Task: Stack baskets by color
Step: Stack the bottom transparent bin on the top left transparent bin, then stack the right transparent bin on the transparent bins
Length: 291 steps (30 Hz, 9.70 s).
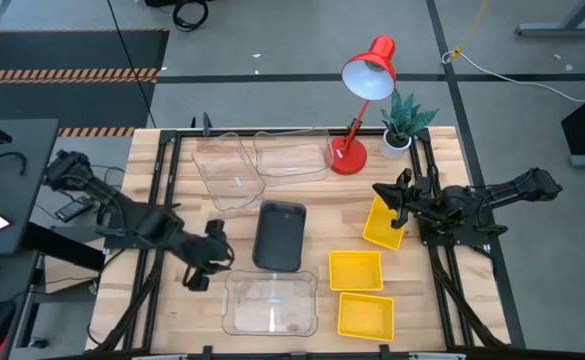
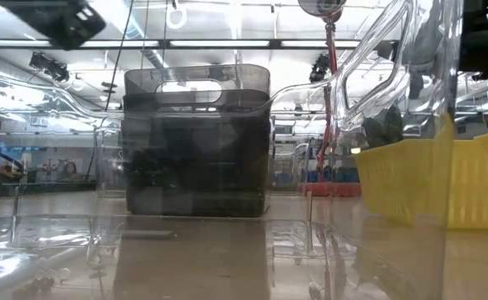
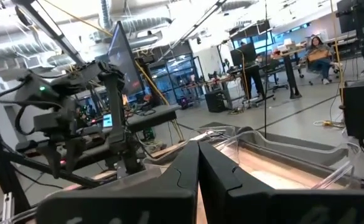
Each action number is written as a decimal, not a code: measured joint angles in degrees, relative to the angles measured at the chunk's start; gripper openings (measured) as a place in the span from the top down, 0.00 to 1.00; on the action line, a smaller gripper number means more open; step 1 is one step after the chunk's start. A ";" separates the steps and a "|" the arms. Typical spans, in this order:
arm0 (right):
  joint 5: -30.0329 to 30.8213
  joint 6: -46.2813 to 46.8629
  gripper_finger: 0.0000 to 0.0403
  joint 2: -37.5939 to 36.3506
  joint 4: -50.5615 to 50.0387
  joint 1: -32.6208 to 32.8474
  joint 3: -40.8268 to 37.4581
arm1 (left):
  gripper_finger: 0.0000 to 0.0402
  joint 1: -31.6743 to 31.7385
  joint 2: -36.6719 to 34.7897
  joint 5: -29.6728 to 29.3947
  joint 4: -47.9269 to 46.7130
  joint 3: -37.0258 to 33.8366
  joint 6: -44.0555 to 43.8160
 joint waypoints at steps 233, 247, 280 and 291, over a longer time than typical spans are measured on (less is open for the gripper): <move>7.85 1.78 0.97 0.09 -6.10 0.02 0.01 | 0.49 44.24 25.04 14.14 -38.76 23.78 16.46; 7.87 1.79 0.97 0.09 -6.49 0.02 0.01 | 0.52 44.42 25.06 8.21 -34.43 27.67 31.31; 7.61 8.30 0.97 0.79 -11.61 0.02 0.01 | 0.56 52.16 37.08 9.78 -3.64 32.25 51.05; 7.49 8.22 0.97 1.09 -11.10 0.02 0.00 | 0.48 51.61 40.82 11.27 3.59 36.39 41.36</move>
